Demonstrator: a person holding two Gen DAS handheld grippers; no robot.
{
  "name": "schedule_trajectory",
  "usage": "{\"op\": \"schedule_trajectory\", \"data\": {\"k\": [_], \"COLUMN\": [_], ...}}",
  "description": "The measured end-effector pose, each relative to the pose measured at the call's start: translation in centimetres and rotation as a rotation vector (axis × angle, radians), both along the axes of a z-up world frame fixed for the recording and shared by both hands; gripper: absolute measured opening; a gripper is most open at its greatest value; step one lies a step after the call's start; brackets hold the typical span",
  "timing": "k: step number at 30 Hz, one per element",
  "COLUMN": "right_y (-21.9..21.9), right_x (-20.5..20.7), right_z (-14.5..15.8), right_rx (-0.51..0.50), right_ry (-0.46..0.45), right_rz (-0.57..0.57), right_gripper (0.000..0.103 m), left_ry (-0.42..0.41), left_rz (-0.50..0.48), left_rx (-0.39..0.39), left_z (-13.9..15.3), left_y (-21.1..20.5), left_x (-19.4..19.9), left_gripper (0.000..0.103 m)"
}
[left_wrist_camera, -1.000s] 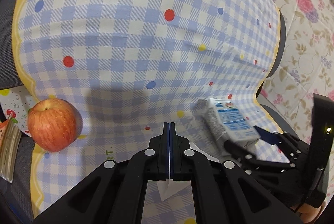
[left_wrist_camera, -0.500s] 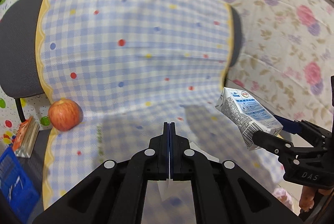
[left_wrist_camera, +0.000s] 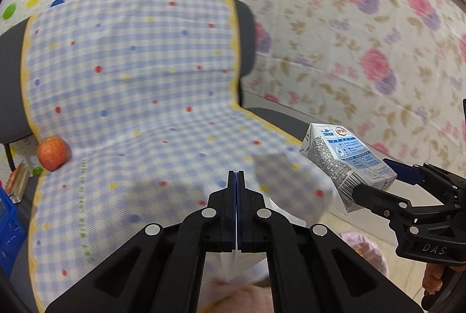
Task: Collect trash
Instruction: 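Carry the carton and tissue over the bin and open both tools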
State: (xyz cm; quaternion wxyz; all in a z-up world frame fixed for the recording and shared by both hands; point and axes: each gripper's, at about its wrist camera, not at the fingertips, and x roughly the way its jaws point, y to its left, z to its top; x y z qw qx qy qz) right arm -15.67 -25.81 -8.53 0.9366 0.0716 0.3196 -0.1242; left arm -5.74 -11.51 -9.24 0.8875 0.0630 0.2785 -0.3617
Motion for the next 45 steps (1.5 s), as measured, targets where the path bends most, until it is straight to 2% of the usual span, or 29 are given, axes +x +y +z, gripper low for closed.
{"op": "schedule_trajectory", "data": {"k": [7, 16, 21, 27, 28, 30, 31, 32, 40, 45], "right_y": [-1.6, -4.7, -6.2, -7.8, -7.9, -8.3, -8.4, -8.5, -8.6, -7.6], "right_x": [-6.3, -14.0, -16.4, -17.4, -17.4, -17.3, -17.4, -17.5, -18.2, -17.8], "right_z": [-1.1, -3.7, -5.7, -7.5, -7.7, -8.3, -8.5, -8.6, -7.3, -5.9], "right_rx": [-0.011, -0.005, 0.032, 0.061, 0.065, 0.076, 0.080, 0.083, 0.072, 0.066], "right_ry": [0.013, 0.077, 0.111, 0.122, 0.127, 0.141, 0.143, 0.144, 0.112, 0.100], "right_rz": [-0.097, -0.248, -0.305, -0.330, -0.329, -0.330, -0.331, -0.334, -0.362, -0.342], "right_gripper": [0.070, 0.070, 0.071, 0.071, 0.073, 0.073, 0.074, 0.074, 0.075, 0.080], "left_ry": [0.022, 0.090, 0.137, 0.195, 0.206, 0.238, 0.242, 0.240, 0.228, 0.181], "left_rz": [-0.125, -0.339, -0.417, -0.463, -0.464, -0.456, -0.447, -0.432, -0.340, -0.285], "left_rx": [0.019, 0.042, 0.061, 0.059, 0.058, 0.052, 0.044, 0.034, 0.049, 0.089], "left_z": [-1.5, -4.0, -5.5, -6.5, -6.6, -6.9, -6.9, -6.8, -6.3, -5.6], "left_y": [-3.9, -10.0, -12.7, -15.1, -15.5, -15.9, -15.9, -15.7, -13.7, -11.7], "left_x": [-5.3, -11.4, -13.1, -13.3, -13.2, -12.7, -12.6, -12.4, -10.9, -10.8], "left_gripper": [0.000, 0.000, 0.000, 0.002, 0.005, 0.030, 0.057, 0.069, 0.070, 0.078]}}
